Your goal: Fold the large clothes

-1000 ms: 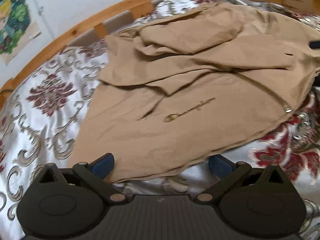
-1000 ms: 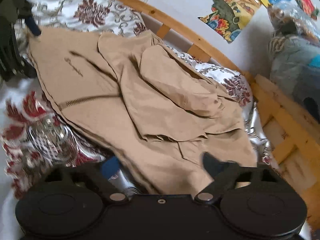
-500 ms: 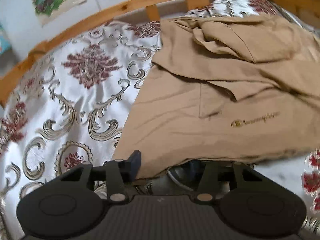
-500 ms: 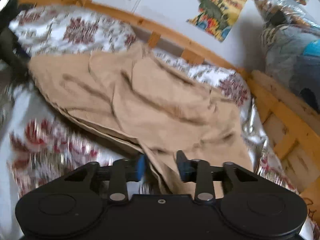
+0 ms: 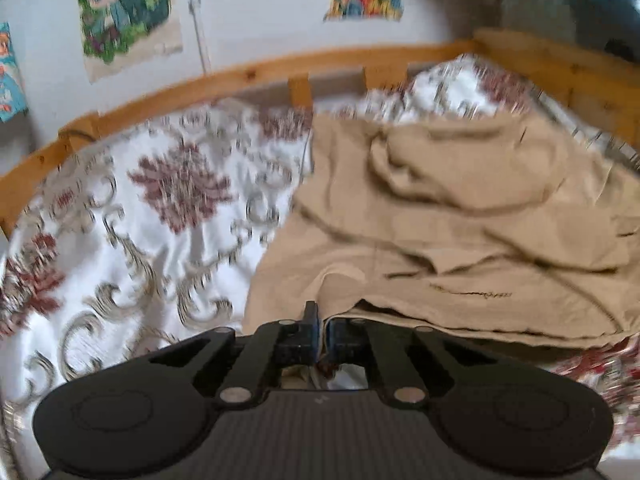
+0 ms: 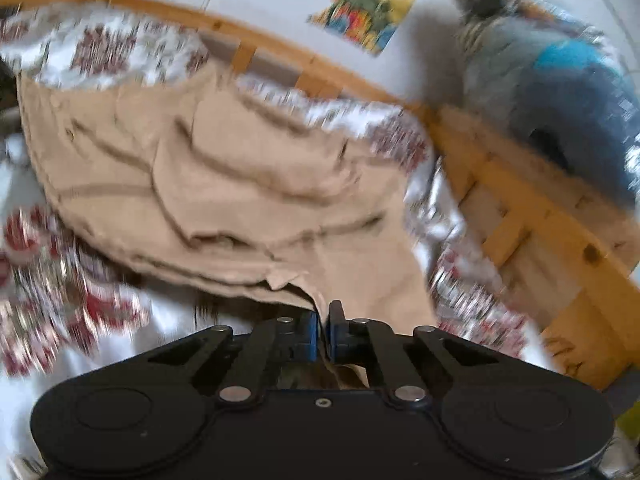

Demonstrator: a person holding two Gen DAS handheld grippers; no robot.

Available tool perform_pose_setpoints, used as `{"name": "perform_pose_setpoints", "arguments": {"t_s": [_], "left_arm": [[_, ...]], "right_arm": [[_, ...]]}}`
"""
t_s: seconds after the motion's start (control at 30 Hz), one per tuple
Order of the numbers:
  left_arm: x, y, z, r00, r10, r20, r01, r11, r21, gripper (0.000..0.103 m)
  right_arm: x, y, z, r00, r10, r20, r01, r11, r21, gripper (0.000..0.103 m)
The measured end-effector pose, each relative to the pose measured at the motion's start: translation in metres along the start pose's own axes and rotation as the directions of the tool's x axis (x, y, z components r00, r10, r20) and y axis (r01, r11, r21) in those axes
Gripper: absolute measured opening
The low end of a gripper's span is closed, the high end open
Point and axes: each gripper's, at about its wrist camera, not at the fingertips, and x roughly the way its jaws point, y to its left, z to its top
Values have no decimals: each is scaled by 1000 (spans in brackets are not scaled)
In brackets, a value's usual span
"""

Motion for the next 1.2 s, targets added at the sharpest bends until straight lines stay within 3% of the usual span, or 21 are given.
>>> {"name": "perform_pose_setpoints", "arguments": {"t_s": [0.07,0.23,0.37,0.47,0.6,0.67,0.83,0.93,1.03,1.1,1.13,1.17,1.2], "left_arm": [[-25,11,10,999,-50,19,51,998,-46,3],[-76,54,19,983,-178,-33,168,967,-193,3],[-112,77,25,980,-196,-14,190,962,-195,3],[-111,78,42,985,-171,14,171,974,-148,4],[-67,67,72,994,-107,37,111,986,-123,3],[-35,61,88,996,-82,24,84,988,-132,4],[45,46,116,998,-23,-52,16,991,-132,4],[87,41,119,993,-12,-120,-6,989,-147,4],[118,44,109,985,-45,-168,12,981,-192,7],[128,47,100,980,-84,-180,40,972,-234,21],[130,49,97,980,-97,-172,53,968,-244,31],[128,50,94,981,-110,-158,68,965,-252,64],[126,52,91,984,-111,-137,72,962,-262,87]], "right_arm": [[-19,-10,14,999,-3,32,2,1000,30,4],[-81,-39,42,995,67,75,-71,996,56,4],[-118,-61,60,988,145,56,-149,986,75,4],[-120,-71,79,985,162,57,-165,985,55,4],[-73,-73,103,990,130,57,-129,991,-21,4],[-29,-75,107,993,114,43,-112,993,-36,5],[70,-81,100,995,98,-27,-96,993,64,12],[110,-81,93,992,105,-69,-97,989,112,19],[122,-80,81,994,100,-53,-90,983,160,40],[122,-84,70,995,90,-33,-81,977,198,62],[120,-86,64,996,82,-20,-76,974,213,65],[117,-89,59,997,79,-9,-75,971,226,68],[113,-91,54,997,72,-4,-69,970,235,75]]}}
